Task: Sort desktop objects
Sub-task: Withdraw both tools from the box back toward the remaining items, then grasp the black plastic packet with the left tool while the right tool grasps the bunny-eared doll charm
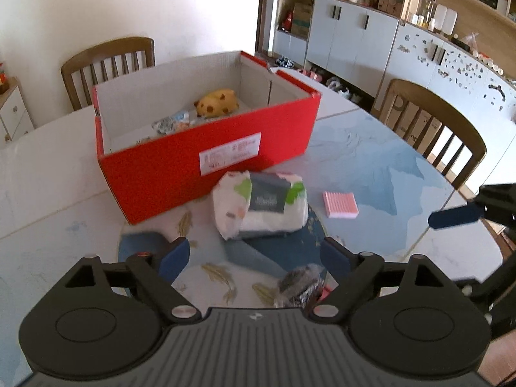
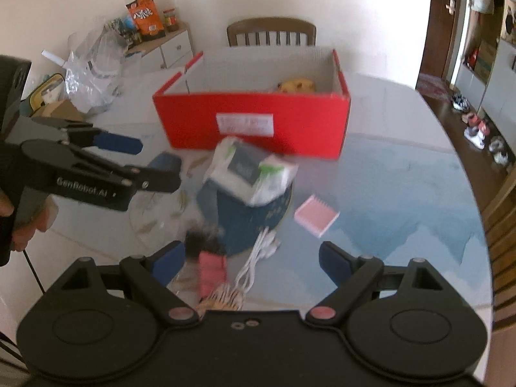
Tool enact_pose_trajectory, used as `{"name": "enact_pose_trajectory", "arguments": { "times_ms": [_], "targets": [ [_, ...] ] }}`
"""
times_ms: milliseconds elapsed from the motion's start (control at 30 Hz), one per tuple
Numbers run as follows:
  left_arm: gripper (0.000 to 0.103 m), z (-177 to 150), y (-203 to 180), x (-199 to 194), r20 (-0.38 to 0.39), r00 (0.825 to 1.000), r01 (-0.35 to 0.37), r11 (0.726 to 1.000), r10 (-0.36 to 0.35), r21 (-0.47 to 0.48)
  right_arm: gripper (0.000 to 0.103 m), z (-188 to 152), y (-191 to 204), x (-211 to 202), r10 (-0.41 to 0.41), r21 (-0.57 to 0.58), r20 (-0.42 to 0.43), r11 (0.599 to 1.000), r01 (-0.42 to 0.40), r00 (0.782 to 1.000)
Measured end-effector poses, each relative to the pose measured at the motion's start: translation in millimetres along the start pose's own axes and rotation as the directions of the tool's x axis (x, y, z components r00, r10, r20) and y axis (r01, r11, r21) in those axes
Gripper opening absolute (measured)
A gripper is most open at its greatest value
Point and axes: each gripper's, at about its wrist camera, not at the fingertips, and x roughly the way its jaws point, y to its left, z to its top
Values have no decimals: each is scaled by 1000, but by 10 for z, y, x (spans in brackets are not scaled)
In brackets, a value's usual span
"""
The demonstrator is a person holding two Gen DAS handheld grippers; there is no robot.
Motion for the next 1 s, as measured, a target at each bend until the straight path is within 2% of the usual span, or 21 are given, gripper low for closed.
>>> {"name": "enact_pose_trajectory", "arguments": {
  "times_ms": [100, 167, 200, 233, 500, 1000],
  "targets": [
    [90, -82, -16, 58, -13, 1000, -3, 1000, 3, -9, 90, -144, 69, 61, -10, -6, -10, 1000, 10, 1000],
    [95, -115, -12, 92, -23, 1000, -7, 1000, 6, -25, 90, -221, 101, 105, -12, -5, -19, 1000, 11, 1000],
    [102, -134, -8, 115, -28, 1000, -10, 999, 9, -35, 89, -258, 113, 127, -18, -5, -24, 1000, 18, 1000],
    [103, -147, -5, 128, -28, 1000, -14, 999, 13, -43, 88, -296, 122, 150, -25, -6, -27, 1000, 25, 999],
    [103, -215, -44, 294, -71, 997, -30, 998, 26, -56, 83, -481, 153, 267, -20, 30, -63, 999, 22, 998],
    [103, -216, -94, 650, -178, 984, -33, 994, 15, -100, 73, -516, 201, 408, -11, 26, -107, 1000, 14, 994]
  ]
}}
